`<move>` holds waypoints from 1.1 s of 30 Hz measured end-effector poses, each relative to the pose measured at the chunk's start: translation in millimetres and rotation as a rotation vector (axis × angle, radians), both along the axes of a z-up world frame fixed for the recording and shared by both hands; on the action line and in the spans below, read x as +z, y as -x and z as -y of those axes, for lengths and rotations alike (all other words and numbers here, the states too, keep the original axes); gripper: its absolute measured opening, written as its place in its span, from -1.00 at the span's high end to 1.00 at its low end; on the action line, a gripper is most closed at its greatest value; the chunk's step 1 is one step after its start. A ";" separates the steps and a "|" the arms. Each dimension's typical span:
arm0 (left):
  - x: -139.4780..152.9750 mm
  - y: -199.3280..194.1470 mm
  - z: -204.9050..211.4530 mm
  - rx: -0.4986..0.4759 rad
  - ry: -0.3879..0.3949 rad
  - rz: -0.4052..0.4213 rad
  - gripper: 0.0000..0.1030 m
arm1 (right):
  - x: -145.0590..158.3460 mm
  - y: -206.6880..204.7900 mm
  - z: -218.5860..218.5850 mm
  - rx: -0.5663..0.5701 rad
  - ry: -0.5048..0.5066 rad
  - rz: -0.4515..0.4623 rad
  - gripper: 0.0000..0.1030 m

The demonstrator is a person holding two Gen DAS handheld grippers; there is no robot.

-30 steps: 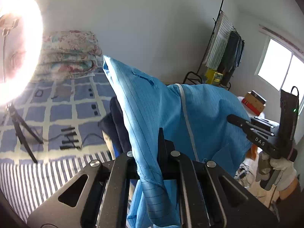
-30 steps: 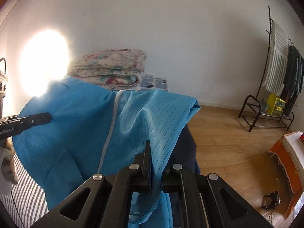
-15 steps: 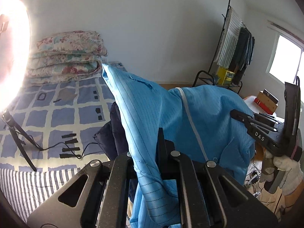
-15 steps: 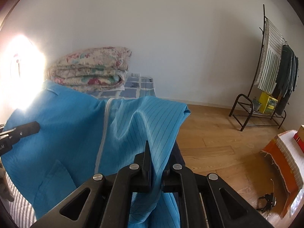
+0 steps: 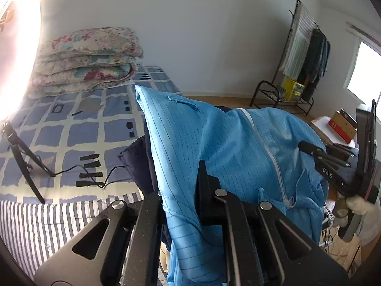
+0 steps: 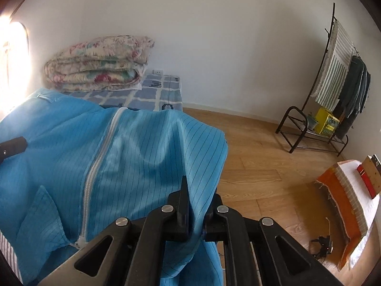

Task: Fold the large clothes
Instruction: 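Lift the folded shirt with both grippers and carry it onto the dark clothes pile, then open both grippers and release the shirt on the pile, then withdraw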

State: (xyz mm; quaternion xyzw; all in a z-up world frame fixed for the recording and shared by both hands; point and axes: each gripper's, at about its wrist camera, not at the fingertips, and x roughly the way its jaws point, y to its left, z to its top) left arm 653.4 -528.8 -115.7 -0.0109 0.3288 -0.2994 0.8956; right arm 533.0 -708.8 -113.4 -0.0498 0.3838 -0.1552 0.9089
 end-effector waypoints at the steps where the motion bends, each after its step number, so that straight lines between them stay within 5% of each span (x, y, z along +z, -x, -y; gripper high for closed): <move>1: -1.0 -1.1 0.5 0.005 -0.003 -0.003 0.84 | -2.6 -0.9 -1.1 -0.004 0.008 -0.010 0.90; 4: -4.7 -2.9 2.1 0.021 -0.021 -0.014 0.78 | -7.0 -3.9 -5.7 -0.024 0.051 -0.023 0.80; 7: -5.4 -2.4 0.7 0.048 -0.042 -0.013 0.49 | -6.4 -6.8 -4.9 -0.061 0.079 -0.011 0.56; 8: -4.6 -2.5 -0.7 0.054 -0.041 -0.007 0.38 | -4.9 -7.0 -4.2 -0.069 0.081 -0.003 0.39; 10: -3.2 -1.2 -3.5 0.061 -0.036 0.002 -0.28 | 0.2 -4.1 -2.1 -0.072 0.063 0.022 0.01; 12: 0.2 3.1 -6.4 0.050 -0.026 0.019 -0.50 | 5.1 -0.6 -4.1 -0.060 0.055 0.052 -0.58; 17: 7.3 12.3 -8.9 0.042 -0.072 0.065 -0.65 | 13.9 -0.1 -5.8 -0.068 0.062 0.059 -0.68; 33: 51.2 83.4 -74.9 0.042 0.001 0.112 -0.66 | 71.7 72.2 -39.1 -0.068 0.016 0.152 -0.85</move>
